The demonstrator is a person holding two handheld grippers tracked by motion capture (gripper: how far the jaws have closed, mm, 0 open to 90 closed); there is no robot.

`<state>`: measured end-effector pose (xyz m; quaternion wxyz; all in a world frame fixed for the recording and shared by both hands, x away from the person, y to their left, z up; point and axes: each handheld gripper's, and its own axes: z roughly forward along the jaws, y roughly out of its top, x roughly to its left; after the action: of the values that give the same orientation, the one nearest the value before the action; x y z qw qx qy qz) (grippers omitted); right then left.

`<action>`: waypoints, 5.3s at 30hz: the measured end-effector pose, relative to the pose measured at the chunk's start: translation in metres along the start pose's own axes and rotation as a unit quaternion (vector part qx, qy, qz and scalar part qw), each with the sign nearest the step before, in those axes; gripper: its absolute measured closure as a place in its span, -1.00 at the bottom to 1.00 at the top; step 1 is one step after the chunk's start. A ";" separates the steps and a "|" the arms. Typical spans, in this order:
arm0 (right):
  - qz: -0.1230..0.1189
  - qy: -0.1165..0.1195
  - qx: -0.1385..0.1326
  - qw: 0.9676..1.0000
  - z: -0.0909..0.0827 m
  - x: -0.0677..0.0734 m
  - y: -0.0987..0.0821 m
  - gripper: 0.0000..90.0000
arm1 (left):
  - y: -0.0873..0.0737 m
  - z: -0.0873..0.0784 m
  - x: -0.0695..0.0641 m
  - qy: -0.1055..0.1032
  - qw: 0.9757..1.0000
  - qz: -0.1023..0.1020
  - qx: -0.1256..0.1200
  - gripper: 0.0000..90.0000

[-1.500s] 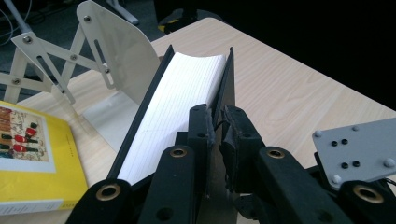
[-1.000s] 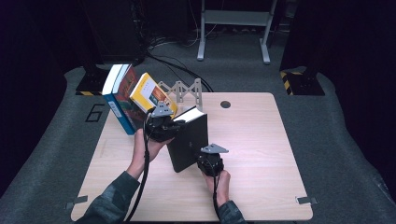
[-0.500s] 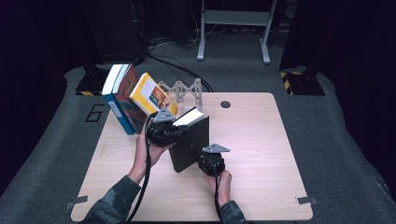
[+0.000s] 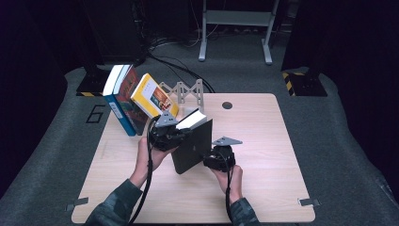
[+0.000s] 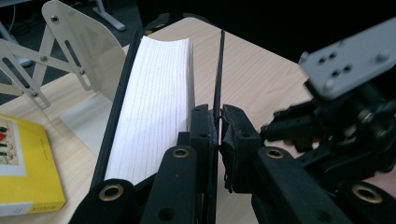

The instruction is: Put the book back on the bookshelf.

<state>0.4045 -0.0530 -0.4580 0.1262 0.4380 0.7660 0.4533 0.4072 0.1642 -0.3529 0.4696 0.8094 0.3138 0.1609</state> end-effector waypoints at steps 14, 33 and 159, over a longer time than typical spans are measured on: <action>0.014 -0.009 -0.045 0.999 -0.043 -0.018 0.058 -0.40 | -0.001 0.000 -0.002 -0.004 1.000 -0.001 -0.005 0.83; -0.006 -0.026 -0.070 0.997 -0.042 -0.018 0.106 -0.54 | -0.002 -0.001 0.001 -0.008 1.000 -0.010 -0.009 0.82; 0.060 -0.113 0.013 0.992 -0.047 -0.110 -0.092 -0.75 | 0.001 0.019 0.029 -0.026 0.999 0.016 0.038 0.18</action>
<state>0.3898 -0.1854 -0.5286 0.1786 0.5331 0.7248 0.3982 0.4397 0.1707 -0.3622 0.4439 0.8353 0.2949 0.1353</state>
